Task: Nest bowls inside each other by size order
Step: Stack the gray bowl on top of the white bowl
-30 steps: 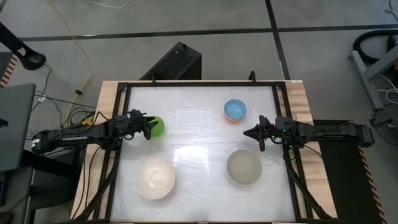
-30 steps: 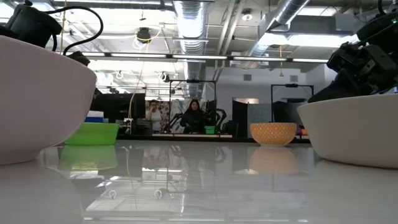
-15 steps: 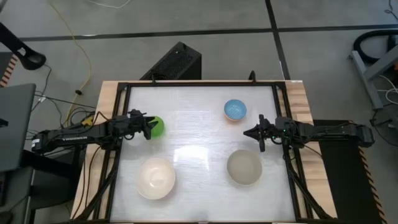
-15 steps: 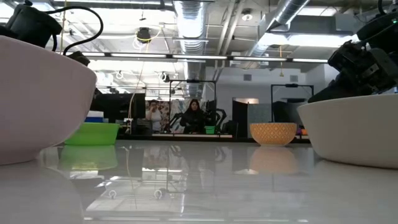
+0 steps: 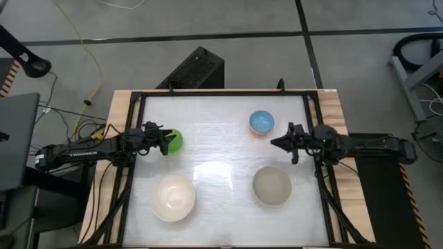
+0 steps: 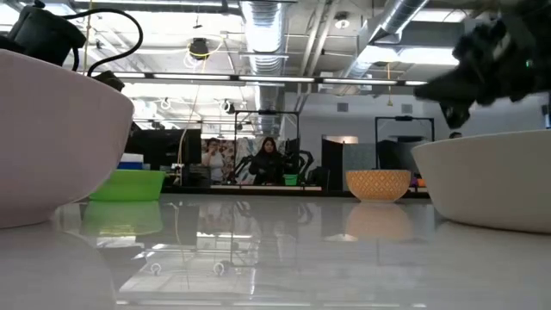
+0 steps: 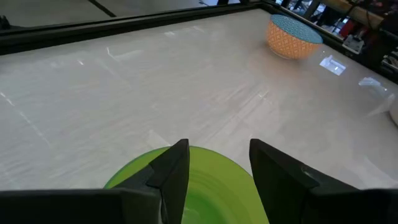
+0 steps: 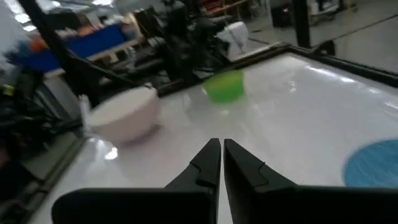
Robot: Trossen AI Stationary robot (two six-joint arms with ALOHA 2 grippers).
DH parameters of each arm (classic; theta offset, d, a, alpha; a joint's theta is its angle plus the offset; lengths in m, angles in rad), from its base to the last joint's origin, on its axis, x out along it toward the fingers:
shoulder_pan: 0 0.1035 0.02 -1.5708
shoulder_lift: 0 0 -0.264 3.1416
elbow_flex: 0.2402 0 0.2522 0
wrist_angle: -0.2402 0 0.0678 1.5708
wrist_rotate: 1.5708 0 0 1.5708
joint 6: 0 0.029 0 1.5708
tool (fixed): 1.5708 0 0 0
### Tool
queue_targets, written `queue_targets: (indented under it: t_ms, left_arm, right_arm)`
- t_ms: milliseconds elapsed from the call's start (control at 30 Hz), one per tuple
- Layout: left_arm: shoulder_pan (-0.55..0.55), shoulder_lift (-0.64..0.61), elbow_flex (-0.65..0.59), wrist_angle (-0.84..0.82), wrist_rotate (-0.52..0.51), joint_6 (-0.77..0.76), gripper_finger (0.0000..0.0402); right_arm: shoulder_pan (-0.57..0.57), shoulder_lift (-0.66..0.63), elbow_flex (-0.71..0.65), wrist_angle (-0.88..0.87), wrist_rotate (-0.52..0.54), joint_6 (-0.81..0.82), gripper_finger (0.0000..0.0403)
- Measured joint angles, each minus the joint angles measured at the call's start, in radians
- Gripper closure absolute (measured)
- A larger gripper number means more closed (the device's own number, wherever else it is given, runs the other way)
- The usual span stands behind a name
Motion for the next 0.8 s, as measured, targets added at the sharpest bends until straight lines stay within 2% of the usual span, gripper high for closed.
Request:
queue_targets:
  t_ms: [133,267,467,633,800]
  left_arm:
    - [0.000,0.000,0.000,0.001,-0.010,0.043,0.0244]
    - [0.000,0.000,0.000,0.003,-0.037,0.078,0.0244]
    - [0.000,0.000,0.000,0.004,-0.043,0.070,0.0244]
    - [0.000,0.000,0.000,0.004,-0.046,0.110,0.0244]
    - [0.000,0.000,0.000,0.005,-0.059,0.138,0.0244]
  right_arm:
    - [0.022,0.061,0.146,-0.181,-0.001,0.027,0.0361]
    - [0.075,0.171,0.328,-0.463,0.006,0.048,0.0361]
    - [0.184,0.384,0.575,-0.855,0.115,0.128,0.0361]
    - [0.280,0.566,0.717,-1.025,0.125,0.253,0.0351]
    - [0.364,0.748,0.835,-1.114,0.126,0.280,0.0312]
